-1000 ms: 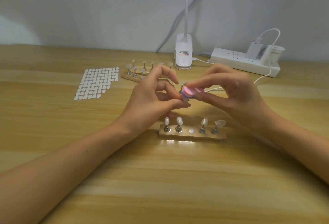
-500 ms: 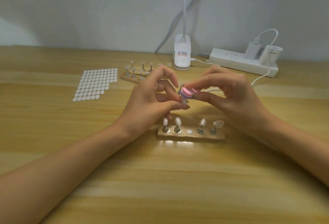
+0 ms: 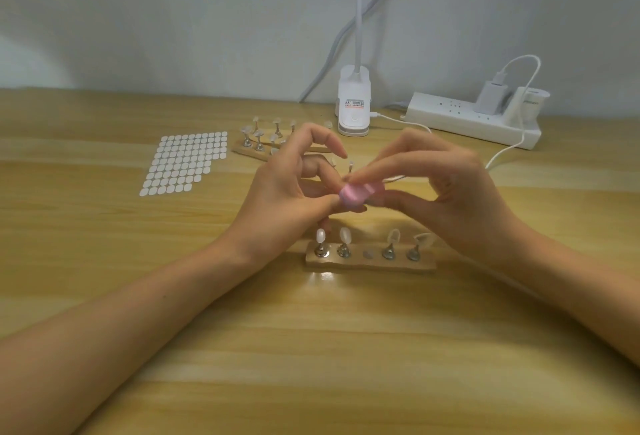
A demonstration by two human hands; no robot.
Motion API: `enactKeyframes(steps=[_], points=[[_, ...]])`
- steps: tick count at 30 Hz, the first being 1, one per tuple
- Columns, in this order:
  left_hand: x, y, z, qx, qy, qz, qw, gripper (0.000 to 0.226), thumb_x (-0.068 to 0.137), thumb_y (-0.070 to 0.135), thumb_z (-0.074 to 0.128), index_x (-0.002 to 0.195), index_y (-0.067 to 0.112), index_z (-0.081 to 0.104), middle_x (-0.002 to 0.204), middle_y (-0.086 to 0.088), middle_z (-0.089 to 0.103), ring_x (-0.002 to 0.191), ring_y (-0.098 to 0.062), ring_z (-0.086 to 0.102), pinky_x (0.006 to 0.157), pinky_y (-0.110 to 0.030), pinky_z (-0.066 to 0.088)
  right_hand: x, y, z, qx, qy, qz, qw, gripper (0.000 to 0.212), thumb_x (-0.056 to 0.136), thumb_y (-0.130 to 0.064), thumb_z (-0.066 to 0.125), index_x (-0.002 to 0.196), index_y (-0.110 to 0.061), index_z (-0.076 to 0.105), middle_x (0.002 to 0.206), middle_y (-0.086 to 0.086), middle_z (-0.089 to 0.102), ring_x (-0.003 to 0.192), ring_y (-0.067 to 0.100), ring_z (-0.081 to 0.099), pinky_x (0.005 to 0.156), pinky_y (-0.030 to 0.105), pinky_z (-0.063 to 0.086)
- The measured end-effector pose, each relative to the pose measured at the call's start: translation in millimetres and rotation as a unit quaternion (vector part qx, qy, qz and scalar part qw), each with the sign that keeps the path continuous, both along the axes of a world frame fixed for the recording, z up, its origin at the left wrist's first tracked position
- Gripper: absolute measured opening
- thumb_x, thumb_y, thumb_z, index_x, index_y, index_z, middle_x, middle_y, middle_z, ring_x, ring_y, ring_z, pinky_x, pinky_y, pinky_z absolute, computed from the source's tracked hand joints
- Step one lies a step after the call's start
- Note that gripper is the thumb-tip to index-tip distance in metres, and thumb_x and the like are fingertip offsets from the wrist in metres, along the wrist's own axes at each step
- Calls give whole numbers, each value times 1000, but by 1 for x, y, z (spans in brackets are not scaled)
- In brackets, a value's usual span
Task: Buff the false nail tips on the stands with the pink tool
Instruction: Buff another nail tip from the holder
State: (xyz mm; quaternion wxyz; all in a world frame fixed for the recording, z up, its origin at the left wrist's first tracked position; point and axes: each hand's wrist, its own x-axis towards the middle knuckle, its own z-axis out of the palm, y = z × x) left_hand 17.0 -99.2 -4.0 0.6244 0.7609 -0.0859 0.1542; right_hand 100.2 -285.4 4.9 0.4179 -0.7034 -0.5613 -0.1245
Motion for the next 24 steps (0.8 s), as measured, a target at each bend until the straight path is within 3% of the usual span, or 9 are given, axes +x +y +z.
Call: enactKeyframes(steps=[5,9,12,16,20,24], points=[[0,0,0,-11,12,-1,1000,46,76,7,84,106,20,51,69,0,69,74,-28,77,46,-21,49,2,-3,3,14,13,-26,999,24,84,-18,75,107,-11,75,91,13,67,85,22,66,77,42,55],[1,0,0,-6,14,5,1000,45,77,11,84,106,20,51,69,-1,69,63,-20,73,45,-23,48,-1,1,0,-9,-21,-4,1000,21,84,-16,76,104,-12,76,90,9,67,85,20,66,76,39,54],[0,0,0,4,11,13,1000,49,74,5,86,106,18,52,71,-4,71,70,-30,75,48,-20,49,5,-4,3,17,16,-44,999,23,84,-21,75,105,-14,76,89,7,65,84,15,65,78,35,55],[-1,-1,-1,10,4,4,1000,49,74,-2,85,104,18,53,70,-3,71,67,-22,75,51,-18,50,6,-5,0,13,6,-38,999,21,85,-26,74,105,-21,74,89,6,64,84,17,65,79,32,53],[-1,-1,0,16,1,13,1000,48,75,-1,84,107,15,51,74,-7,73,70,-23,75,49,-22,51,8,-7,-1,26,75,-61,995,21,85,-29,72,105,-24,74,95,2,70,90,20,67,80,44,56],[-2,-2,1,8,1,13,1000,46,78,0,82,108,15,50,71,-4,72,75,-22,78,52,-14,50,3,-2,-1,2,26,-13,1000,23,86,-24,72,108,-16,74,94,6,66,89,21,66,80,39,55]])
